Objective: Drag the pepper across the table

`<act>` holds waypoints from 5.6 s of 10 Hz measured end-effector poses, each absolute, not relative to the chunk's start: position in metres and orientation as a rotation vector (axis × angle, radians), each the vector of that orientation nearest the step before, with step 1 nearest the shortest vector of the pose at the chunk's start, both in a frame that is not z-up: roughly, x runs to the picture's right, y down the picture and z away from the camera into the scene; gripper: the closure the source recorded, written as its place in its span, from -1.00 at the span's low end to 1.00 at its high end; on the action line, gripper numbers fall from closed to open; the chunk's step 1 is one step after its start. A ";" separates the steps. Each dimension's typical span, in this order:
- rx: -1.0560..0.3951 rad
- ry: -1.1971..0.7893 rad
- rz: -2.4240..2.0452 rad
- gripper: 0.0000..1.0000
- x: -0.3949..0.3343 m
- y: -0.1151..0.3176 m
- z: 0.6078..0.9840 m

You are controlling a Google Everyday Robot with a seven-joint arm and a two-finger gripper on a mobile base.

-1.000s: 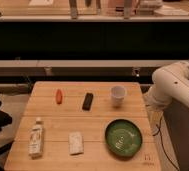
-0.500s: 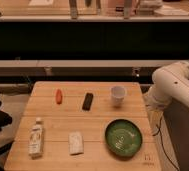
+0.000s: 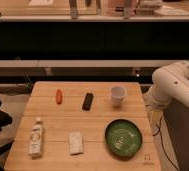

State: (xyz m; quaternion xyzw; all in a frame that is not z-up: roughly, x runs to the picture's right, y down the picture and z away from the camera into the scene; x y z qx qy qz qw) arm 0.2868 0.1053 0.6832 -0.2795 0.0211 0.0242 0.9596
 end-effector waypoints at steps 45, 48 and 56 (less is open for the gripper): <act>-0.351 -0.173 -0.539 -0.60 -0.009 0.011 0.759; -0.338 -0.191 -0.555 -0.60 -0.021 0.005 0.768; -0.303 -0.265 -0.578 -0.60 -0.055 -0.005 0.793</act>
